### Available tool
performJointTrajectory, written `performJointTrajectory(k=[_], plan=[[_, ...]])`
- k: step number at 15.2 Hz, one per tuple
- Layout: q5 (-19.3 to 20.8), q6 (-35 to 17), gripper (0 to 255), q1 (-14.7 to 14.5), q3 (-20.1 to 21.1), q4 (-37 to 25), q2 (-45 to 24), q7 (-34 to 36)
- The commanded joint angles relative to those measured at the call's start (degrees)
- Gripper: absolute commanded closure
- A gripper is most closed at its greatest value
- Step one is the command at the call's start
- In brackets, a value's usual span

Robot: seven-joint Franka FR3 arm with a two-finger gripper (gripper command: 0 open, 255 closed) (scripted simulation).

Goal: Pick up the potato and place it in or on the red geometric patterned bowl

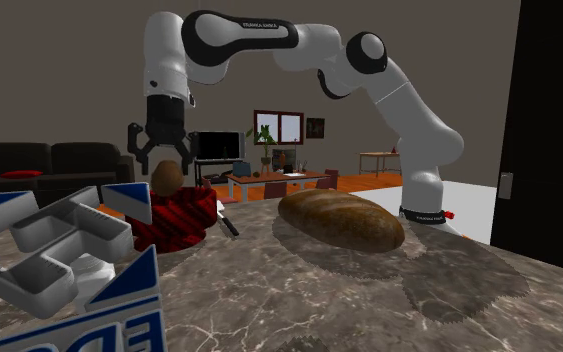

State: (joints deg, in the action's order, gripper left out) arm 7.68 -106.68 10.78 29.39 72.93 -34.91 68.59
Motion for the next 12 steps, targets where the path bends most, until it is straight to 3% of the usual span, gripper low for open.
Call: performJointTrajectory(k=[1,5,9,12], plan=[[-0.02,0.07,0,-0.04,0.02,0.03,-0.06,0.00],[-0.04,-0.11,0,0.01,0.03,0.29,0.02,0.00],[-0.34,6.96,0,-0.34,0.20,-6.48,0.46,-0.37],[-0.34,6.96,0,-0.34,0.20,-6.48,0.46,-0.37]])
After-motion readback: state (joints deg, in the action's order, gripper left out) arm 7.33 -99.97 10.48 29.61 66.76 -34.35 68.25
